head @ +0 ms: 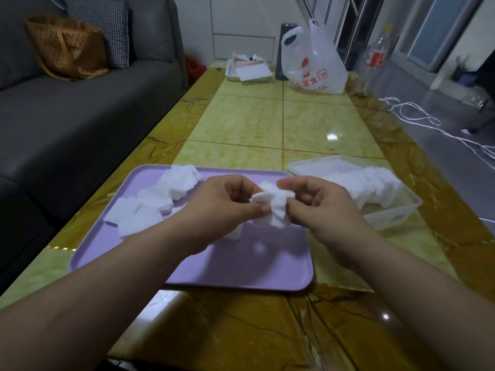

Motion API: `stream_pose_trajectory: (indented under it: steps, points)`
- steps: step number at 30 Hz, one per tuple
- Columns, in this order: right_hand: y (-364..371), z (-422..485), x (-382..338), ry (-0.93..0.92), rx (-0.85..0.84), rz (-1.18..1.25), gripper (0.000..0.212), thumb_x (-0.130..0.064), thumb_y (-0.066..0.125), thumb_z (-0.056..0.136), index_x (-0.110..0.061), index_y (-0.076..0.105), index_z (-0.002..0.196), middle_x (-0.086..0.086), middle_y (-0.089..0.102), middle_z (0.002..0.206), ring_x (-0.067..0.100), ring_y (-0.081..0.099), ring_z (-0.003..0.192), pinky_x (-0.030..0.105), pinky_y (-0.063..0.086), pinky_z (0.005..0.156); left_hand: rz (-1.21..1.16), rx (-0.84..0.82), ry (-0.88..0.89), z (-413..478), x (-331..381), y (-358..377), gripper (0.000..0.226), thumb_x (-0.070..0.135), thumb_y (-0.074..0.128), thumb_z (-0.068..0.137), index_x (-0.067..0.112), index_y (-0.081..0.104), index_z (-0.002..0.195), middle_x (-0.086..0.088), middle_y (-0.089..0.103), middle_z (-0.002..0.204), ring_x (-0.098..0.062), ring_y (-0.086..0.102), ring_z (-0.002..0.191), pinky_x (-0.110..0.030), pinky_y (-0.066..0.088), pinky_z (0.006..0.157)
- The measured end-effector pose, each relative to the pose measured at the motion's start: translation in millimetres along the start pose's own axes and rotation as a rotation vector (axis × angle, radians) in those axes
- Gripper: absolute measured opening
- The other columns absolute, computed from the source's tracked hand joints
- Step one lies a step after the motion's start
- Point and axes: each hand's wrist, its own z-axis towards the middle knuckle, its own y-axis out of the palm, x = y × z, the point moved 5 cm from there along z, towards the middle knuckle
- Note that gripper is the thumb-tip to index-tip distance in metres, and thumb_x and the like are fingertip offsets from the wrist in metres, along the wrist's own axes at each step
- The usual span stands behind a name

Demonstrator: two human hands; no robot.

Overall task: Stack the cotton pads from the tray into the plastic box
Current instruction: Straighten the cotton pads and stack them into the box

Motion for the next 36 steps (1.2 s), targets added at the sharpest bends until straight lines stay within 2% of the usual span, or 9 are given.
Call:
stream_pose_trajectory:
  steps: [9, 12, 15, 20, 23, 25, 30, 32, 36]
  points:
    - [3.3, -0.6, 1.7, -0.017, -0.012, -0.084, 0.024, -0.004, 0.069, 0.094, -0.014, 0.073, 0.115, 0.003, 0.081, 0.099, 0.017, 0.077, 0.095, 0.041, 0.06, 0.09, 0.1, -0.034, 0.006, 1.2, -3.5, -0.8, 0.016, 0.018, 0.088, 0.079, 0.013, 0.076, 0.088, -0.014, 0.077, 0.088, -0.019, 0.068, 0.076, -0.049, 0.057, 0.074]
    - [4.2, -0.8, 1.4, -0.016, -0.051, -0.066, 0.025, -0.003, 0.066, 0.095, -0.017, 0.074, 0.115, 0.005, 0.08, 0.101, 0.022, 0.076, 0.098, 0.044, 0.06, 0.09, 0.088, -0.019, -0.005, 1.4, -4.8, -1.4, 0.015, 0.016, 0.087, 0.08, 0.012, 0.076, 0.088, -0.012, 0.076, 0.085, -0.014, 0.066, 0.072, -0.038, 0.053, 0.067]
    - [7.4, -3.5, -0.2, 0.005, -0.104, 0.018, 0.029, -0.023, 0.079, 0.084, -0.023, 0.077, 0.112, 0.017, 0.077, 0.103, 0.028, 0.074, 0.102, 0.048, 0.059, 0.093, 0.044, 0.005, -0.001, 0.8, -3.1, -1.5, 0.017, 0.013, 0.086, 0.081, 0.007, 0.074, 0.091, -0.011, 0.076, 0.082, -0.011, 0.065, 0.07, -0.027, 0.05, 0.064]
    - [3.5, -2.2, 3.3, -0.007, 0.048, 0.007, 0.017, -0.013, 0.079, 0.087, -0.02, 0.079, 0.103, 0.029, 0.072, 0.095, 0.024, 0.067, 0.074, 0.042, 0.057, 0.074, 0.039, -0.086, 0.003, -1.0, -1.0, 1.8, 0.034, 0.006, 0.086, 0.079, 0.016, 0.072, 0.108, -0.007, 0.079, 0.095, -0.021, 0.076, 0.089, -0.037, 0.06, 0.074]
    - [2.1, -1.8, 6.3, 0.029, 0.087, 0.059, 0.012, -0.012, 0.077, 0.089, -0.019, 0.08, 0.099, 0.033, 0.07, 0.096, 0.028, 0.063, 0.073, 0.043, 0.053, 0.07, 0.059, -0.151, 0.006, -2.4, -2.0, 5.9, 0.042, 0.001, 0.082, 0.081, 0.022, 0.069, 0.115, -0.008, 0.079, 0.101, -0.032, 0.074, 0.1, -0.057, 0.057, 0.087]
    - [3.0, -1.7, 5.8, 0.045, 0.099, 0.097, 0.009, -0.012, 0.076, 0.09, -0.018, 0.079, 0.095, 0.033, 0.07, 0.095, 0.03, 0.061, 0.073, 0.046, 0.052, 0.071, 0.053, -0.147, 0.015, -1.3, -2.4, 5.1, 0.041, 0.0, 0.08, 0.083, 0.023, 0.069, 0.115, -0.009, 0.078, 0.101, -0.035, 0.073, 0.102, -0.059, 0.056, 0.089]
    - [1.8, -0.3, 7.2, 0.107, 0.13, 0.187, 0.006, -0.009, 0.071, 0.093, -0.012, 0.074, 0.098, 0.03, 0.07, 0.105, 0.031, 0.07, 0.08, 0.058, 0.059, 0.082, 0.038, -0.151, 0.022, 0.1, -0.9, 3.7, 0.046, -0.006, 0.075, 0.086, 0.021, 0.067, 0.123, -0.01, 0.078, 0.099, -0.028, 0.075, 0.095, -0.038, 0.059, 0.082]
    - [3.2, -0.1, 7.7, 0.135, 0.129, 0.233, 0.005, -0.01, 0.069, 0.096, -0.011, 0.071, 0.1, 0.027, 0.07, 0.106, 0.03, 0.072, 0.083, 0.056, 0.063, 0.075, 0.043, -0.145, 0.029, 0.6, -0.8, 2.7, 0.046, -0.006, 0.075, 0.085, 0.02, 0.068, 0.122, -0.013, 0.076, 0.098, -0.022, 0.073, 0.087, -0.039, 0.058, 0.08]
    - [1.6, 1.9, 8.2, 0.125, 0.189, 0.247, 0.008, -0.012, 0.065, 0.099, -0.019, 0.068, 0.096, 0.006, 0.073, 0.082, 0.022, 0.071, 0.076, 0.052, 0.061, 0.072, 0.079, -0.138, -0.003, 1.2, -3.9, -0.4, 0.041, -0.006, 0.076, 0.082, 0.02, 0.07, 0.113, -0.014, 0.072, 0.09, -0.019, 0.067, 0.077, -0.043, 0.055, 0.07]
